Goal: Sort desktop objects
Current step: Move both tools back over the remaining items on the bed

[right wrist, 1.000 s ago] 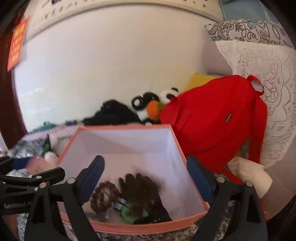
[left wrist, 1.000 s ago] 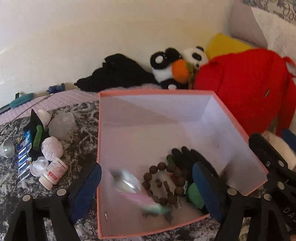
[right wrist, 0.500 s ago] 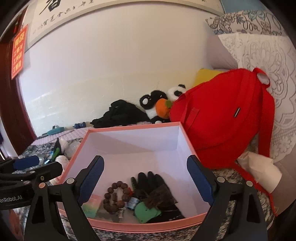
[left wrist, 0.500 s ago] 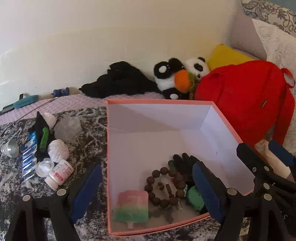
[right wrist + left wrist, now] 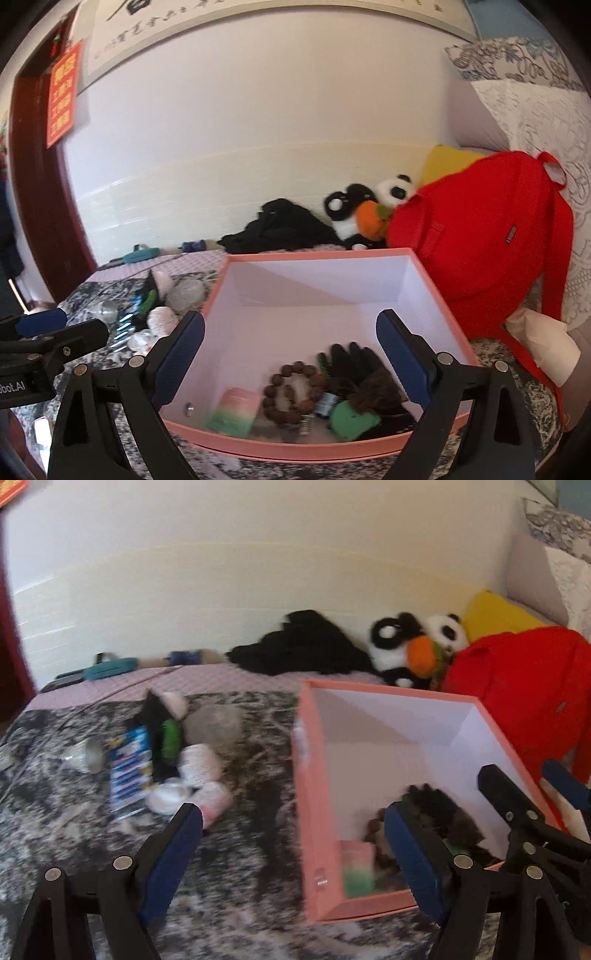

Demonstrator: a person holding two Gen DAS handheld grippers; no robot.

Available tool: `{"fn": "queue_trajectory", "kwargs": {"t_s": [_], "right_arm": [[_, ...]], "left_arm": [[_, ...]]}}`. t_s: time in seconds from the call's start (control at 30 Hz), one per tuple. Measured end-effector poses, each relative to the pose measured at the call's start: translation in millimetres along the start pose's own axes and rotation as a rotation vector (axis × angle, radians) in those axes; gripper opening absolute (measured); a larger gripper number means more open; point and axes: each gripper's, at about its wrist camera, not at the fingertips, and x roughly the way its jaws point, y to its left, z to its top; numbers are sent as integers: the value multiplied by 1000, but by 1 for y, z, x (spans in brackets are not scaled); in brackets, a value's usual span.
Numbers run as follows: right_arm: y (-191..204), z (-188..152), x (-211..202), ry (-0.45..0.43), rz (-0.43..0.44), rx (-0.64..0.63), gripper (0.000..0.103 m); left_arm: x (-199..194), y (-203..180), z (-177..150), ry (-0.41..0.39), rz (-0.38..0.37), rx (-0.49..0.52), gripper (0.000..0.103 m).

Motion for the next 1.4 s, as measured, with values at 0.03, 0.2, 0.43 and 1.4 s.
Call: {"fn": "queue_trajectory", "kwargs": {"t_s": [0.03, 0.2, 0.43, 1.4], "right_arm": [[9, -1, 0, -2, 10, -11, 96], [49, -4, 2, -6, 66, -56, 97], [112, -17, 14, 6, 142, -153, 97], [226, -111, 191, 401, 182, -414, 101]], "left_arm": [[-3, 9, -2, 0, 12, -11, 85], [-18, 60, -12, -1, 87, -68, 85], [-27, 134, -33, 19, 188, -157, 85], [162, 312, -19, 215, 235, -307, 85]]}}
